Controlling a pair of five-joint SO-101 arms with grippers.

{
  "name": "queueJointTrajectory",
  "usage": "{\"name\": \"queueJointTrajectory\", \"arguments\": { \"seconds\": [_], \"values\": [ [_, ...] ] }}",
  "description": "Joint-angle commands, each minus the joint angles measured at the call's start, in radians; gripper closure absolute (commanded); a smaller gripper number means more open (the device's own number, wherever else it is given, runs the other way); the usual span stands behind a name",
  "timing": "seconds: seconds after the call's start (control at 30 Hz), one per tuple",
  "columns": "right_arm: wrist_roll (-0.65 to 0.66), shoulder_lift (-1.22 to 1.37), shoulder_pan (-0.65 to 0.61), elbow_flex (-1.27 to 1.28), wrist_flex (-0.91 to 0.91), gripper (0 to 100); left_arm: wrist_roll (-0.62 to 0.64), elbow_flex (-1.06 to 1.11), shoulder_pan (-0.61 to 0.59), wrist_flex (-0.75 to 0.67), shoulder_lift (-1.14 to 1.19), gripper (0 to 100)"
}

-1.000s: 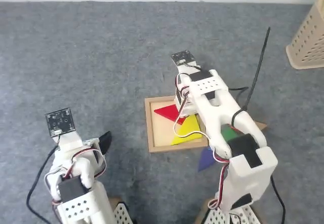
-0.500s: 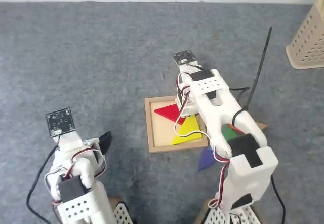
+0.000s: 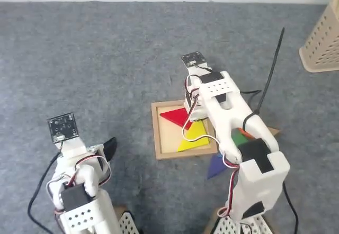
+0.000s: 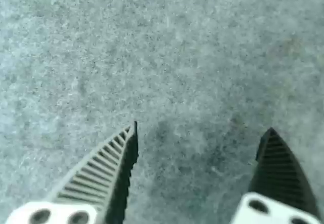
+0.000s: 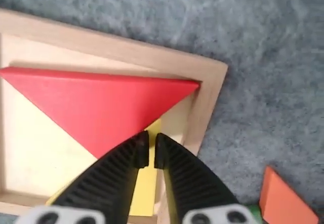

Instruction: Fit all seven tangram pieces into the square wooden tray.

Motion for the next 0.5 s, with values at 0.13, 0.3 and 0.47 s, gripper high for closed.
{"name": "queueJointTrajectory", "arguments": {
  "seconds": [0.13, 0.3, 0.47],
  "values": [
    [0.012, -0.120, -0.019, 0.068, 0.002, 99.1, -0.002, -0.013, 0.002, -0.002, -0.012, 65],
    [-0.046, -0.199, -0.019, 0.078, 0.001, 98.8, -0.002, -0.013, 0.002, -0.002, -0.012, 65],
    [-0.144, -0.236, -0.019, 0.078, 0.002, 92.0, -0.002, -0.013, 0.002, -0.002, -0.012, 65]
  ]
}}
